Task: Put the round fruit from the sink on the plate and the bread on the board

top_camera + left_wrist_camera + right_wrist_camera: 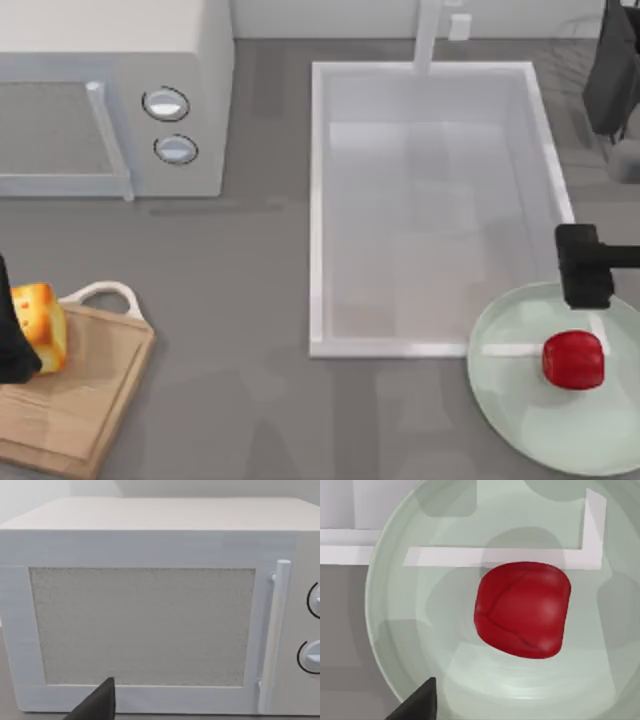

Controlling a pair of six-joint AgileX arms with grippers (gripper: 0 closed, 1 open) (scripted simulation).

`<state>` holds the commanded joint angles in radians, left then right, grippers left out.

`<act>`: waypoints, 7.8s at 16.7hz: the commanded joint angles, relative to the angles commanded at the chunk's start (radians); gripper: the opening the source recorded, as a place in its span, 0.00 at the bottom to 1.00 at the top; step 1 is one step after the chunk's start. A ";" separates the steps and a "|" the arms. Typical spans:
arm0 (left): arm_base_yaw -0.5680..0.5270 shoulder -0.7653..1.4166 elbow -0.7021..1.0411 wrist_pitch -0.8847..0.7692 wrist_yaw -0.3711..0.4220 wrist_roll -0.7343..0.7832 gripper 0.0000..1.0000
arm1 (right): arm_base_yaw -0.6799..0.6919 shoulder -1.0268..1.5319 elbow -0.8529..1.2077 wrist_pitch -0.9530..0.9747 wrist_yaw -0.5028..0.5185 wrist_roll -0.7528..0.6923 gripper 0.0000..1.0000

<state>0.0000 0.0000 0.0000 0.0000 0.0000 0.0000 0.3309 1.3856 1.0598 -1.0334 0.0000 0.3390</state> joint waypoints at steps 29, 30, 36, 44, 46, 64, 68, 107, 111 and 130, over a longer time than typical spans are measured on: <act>-0.002 0.108 0.099 -0.089 -0.001 -0.018 1.00 | -0.331 -1.386 -1.060 1.033 0.000 -0.339 1.00; -0.003 0.161 0.143 -0.130 -0.001 -0.027 1.00 | -0.331 -1.386 -1.060 1.033 0.000 -0.339 1.00; -0.015 0.682 0.492 -0.465 0.003 -0.096 1.00 | -0.331 -1.386 -1.060 1.033 0.000 -0.339 1.00; -0.028 1.382 0.955 -0.923 0.004 -0.191 1.00 | -0.331 -1.386 -1.060 1.033 0.000 -0.339 1.00; -0.030 1.501 1.041 -1.000 0.004 -0.207 1.00 | -0.331 -1.386 -1.060 1.033 0.000 -0.339 1.00; -0.031 1.731 0.977 -0.815 0.003 -0.224 1.00 | -0.331 -1.386 -1.060 1.033 0.000 -0.339 1.00; -0.031 1.738 0.966 -0.800 0.003 -0.224 1.00 | -0.331 -1.386 -1.060 1.033 0.000 -0.339 1.00; -0.035 1.611 1.248 -1.206 0.003 -0.229 0.00 | -0.331 -1.386 -1.060 1.033 0.000 -0.339 1.00; -0.035 1.619 1.246 -1.204 0.003 -0.256 0.00 | -0.331 -1.386 -1.060 1.033 0.000 -0.339 1.00; -0.118 1.727 1.156 -1.170 0.002 -2.328 0.00 | -0.331 -1.386 -1.060 1.033 0.000 -0.339 1.00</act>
<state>-0.1178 1.7267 1.1562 -1.1697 0.0021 -2.3285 0.0000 0.0000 0.0000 0.0000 0.0000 0.0000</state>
